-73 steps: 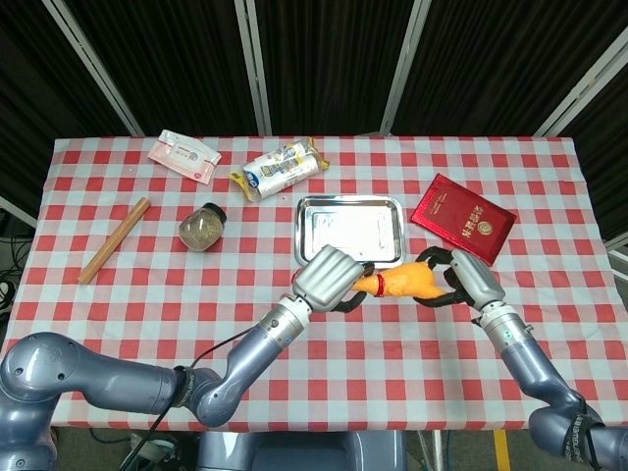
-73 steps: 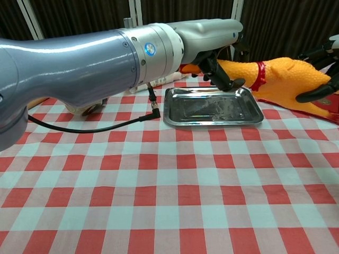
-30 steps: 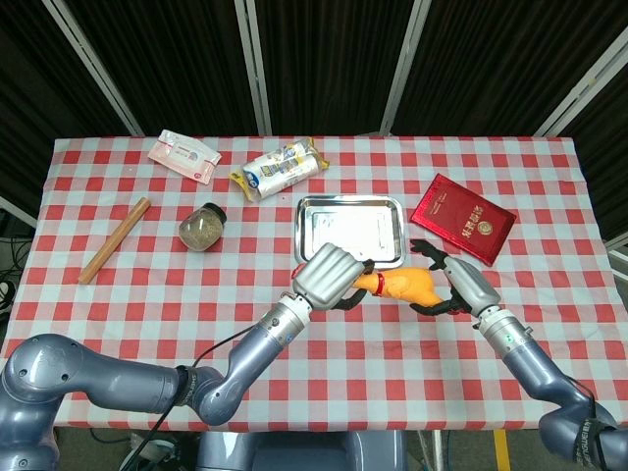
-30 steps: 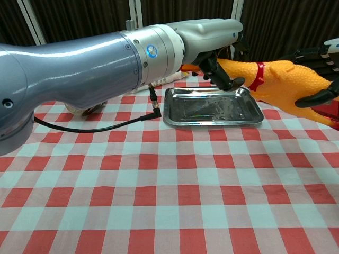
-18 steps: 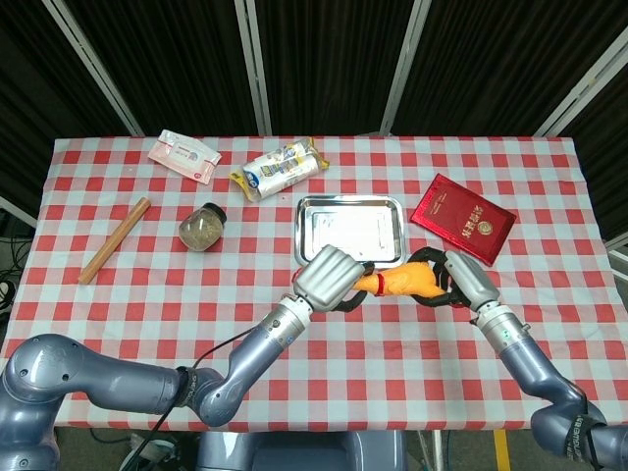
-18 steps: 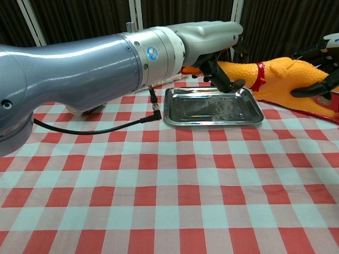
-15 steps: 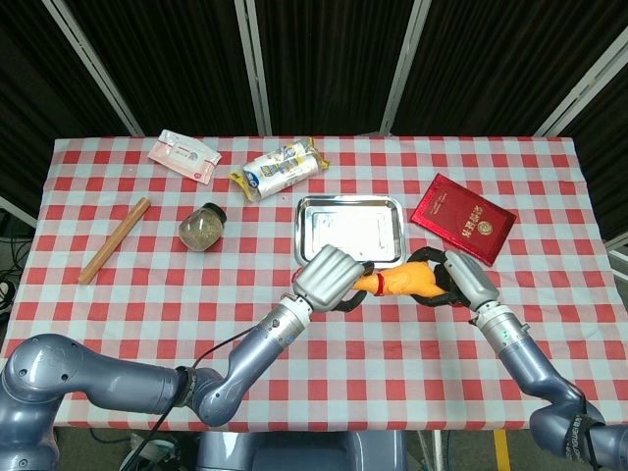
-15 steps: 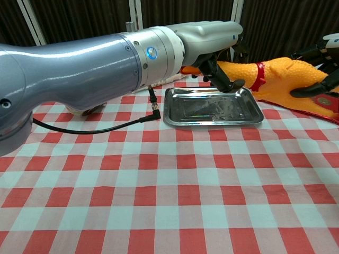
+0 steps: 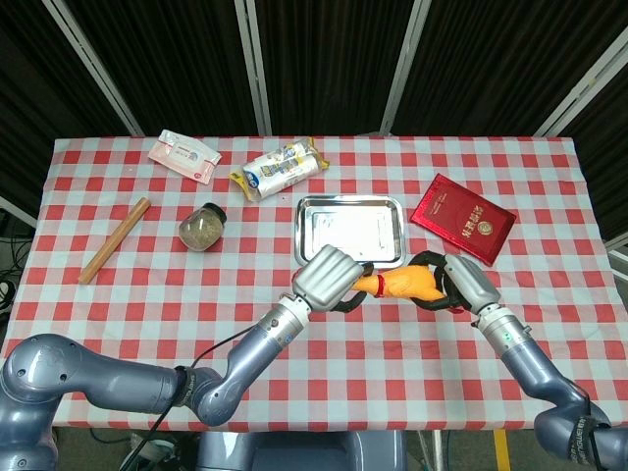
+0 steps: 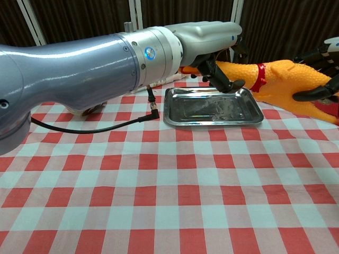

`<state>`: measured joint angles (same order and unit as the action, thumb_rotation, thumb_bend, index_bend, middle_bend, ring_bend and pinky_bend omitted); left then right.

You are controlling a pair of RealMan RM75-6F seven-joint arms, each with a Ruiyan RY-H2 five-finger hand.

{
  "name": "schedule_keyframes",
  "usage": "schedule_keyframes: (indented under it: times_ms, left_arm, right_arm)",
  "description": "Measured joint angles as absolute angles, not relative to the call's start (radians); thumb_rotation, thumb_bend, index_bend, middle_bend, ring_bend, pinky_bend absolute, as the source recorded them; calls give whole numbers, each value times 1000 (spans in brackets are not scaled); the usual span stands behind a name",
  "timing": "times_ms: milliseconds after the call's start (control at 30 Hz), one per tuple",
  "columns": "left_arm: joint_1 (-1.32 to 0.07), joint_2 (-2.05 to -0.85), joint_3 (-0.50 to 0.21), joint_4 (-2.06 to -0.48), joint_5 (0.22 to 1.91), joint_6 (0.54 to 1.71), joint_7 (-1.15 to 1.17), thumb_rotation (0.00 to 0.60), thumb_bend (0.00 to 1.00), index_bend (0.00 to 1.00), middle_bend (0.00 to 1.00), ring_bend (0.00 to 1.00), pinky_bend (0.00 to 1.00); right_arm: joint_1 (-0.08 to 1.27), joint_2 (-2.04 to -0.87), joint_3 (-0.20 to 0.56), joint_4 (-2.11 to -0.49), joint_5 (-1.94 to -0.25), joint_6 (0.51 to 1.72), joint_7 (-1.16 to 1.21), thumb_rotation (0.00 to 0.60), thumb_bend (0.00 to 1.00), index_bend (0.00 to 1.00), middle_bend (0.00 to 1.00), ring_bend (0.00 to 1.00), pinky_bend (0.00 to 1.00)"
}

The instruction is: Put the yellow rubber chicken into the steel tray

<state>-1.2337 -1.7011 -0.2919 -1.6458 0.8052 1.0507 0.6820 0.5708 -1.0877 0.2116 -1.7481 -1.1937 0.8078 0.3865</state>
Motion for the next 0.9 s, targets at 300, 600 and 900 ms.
schedule_keyframes:
  times_ms: [300, 600, 900]
  left_arm:
    - [-1218, -1700, -286, -1631, 831, 1058, 660, 600, 674, 678, 715, 613, 651]
    - [-1191, -1695, -277, -1627, 866, 1063, 617, 600, 662, 671, 709, 611, 650]
    - [-1129, -1682, -256, -1595, 951, 1075, 481, 600, 651, 661, 702, 608, 650]
  right_arm:
    - [568, -1043, 195, -1751, -1276, 776, 461, 600, 86, 0, 41, 8, 149]
    - [545, -1021, 184, -1752, -1325, 819, 493, 600, 86, 0, 11, 0, 137]
    - [482, -993, 175, -1733, -1325, 925, 484, 600, 85, 0, 11, 0, 137]
